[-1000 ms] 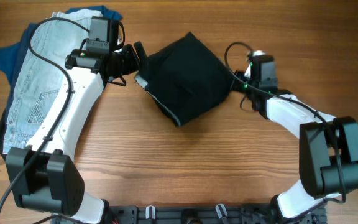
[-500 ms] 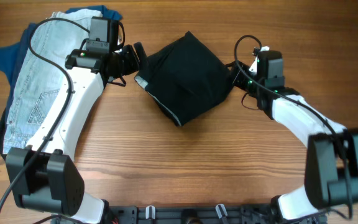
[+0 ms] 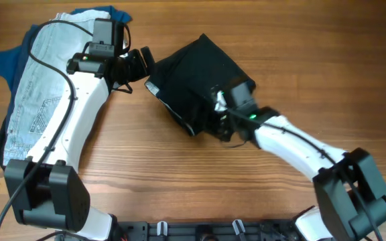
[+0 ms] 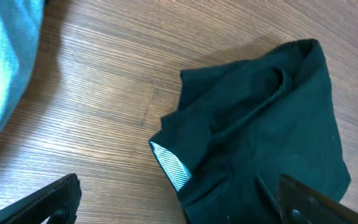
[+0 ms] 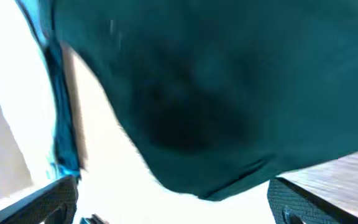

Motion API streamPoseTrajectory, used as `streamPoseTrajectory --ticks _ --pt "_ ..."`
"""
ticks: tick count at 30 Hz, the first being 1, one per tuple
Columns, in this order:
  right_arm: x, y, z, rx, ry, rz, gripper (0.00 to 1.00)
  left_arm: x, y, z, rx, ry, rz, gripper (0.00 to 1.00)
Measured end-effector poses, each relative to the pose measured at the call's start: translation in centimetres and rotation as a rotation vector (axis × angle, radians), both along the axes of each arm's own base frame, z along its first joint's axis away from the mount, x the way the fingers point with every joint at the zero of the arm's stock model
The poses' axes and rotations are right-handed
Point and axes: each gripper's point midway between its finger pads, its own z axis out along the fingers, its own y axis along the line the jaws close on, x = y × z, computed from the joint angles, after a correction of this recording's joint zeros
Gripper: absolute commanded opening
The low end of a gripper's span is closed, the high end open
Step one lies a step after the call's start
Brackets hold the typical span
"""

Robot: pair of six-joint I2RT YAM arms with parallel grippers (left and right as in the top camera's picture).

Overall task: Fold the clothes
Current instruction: 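Carry the shorts bundle rightward to the table's right edge with the right gripper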

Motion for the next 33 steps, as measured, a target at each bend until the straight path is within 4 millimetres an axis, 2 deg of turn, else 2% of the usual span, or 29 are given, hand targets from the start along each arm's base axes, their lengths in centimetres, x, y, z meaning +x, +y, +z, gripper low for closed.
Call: streamPoseTrajectory --ticks 3,9,10,11,13,14,16,18,22,24,27,29,31,33 --pt "-0.9 1.1 -0.5 -0.059 -0.036 0.005 0.99 -0.3 0.3 -0.2 0.003 0.016 0.006 1.0" --pt "0.3 0.0 -1.1 -0.146 -0.079 -0.097 0.98 -0.7 0.4 -0.4 0.005 0.037 0.006 1.0" --pt "0.6 -0.2 -1.0 -0.151 -0.09 -0.115 0.94 -0.8 0.4 -0.5 0.006 0.038 0.006 1.0" --pt "1.0 -0.2 -1.1 -0.153 -0.097 -0.13 0.87 -0.8 0.4 -0.5 0.006 0.038 0.006 1.0" --pt "1.1 -0.3 -1.6 -0.164 -0.091 -0.146 0.65 -0.8 0.4 -0.5 0.006 0.038 0.006 1.0" --pt "1.2 -0.3 -1.8 -0.166 -0.089 -0.152 0.49 -0.8 0.4 -0.5 0.006 0.038 0.006 1.0" --pt "1.6 -0.3 -2.2 -0.168 -0.088 -0.177 0.25 -0.8 0.4 -0.5 0.006 0.038 0.006 1.0" --pt "1.8 -0.4 -2.2 -0.167 -0.088 -0.185 0.04 -0.8 0.4 -0.5 0.006 0.038 0.006 1.0" --pt "2.2 -1.2 -2.3 -0.149 -0.061 -0.185 0.04 -0.9 0.4 -0.5 0.007 0.045 0.005 1.0" --pt "2.8 -2.4 -2.2 -0.122 -0.032 -0.182 0.04 -0.9 0.4 -0.5 0.007 0.045 0.005 1.0" --pt "3.5 -5.5 -2.5 -0.096 0.031 -0.181 0.04 -0.9 0.4 -0.5 0.007 0.045 0.005 1.0" --pt "4.6 -8.9 -2.7 -0.092 0.052 -0.213 0.04 -0.9 0.4 -0.5 0.007 0.044 0.005 1.0" --pt "6.2 -11.7 -2.5 -0.091 0.011 -0.233 0.04 -0.8 0.4 -0.5 0.006 0.039 0.005 1.0" --pt "8.4 -13.7 -1.7 -0.101 -0.117 -0.205 0.05 -0.6 0.4 -0.4 0.005 0.031 0.005 1.0"
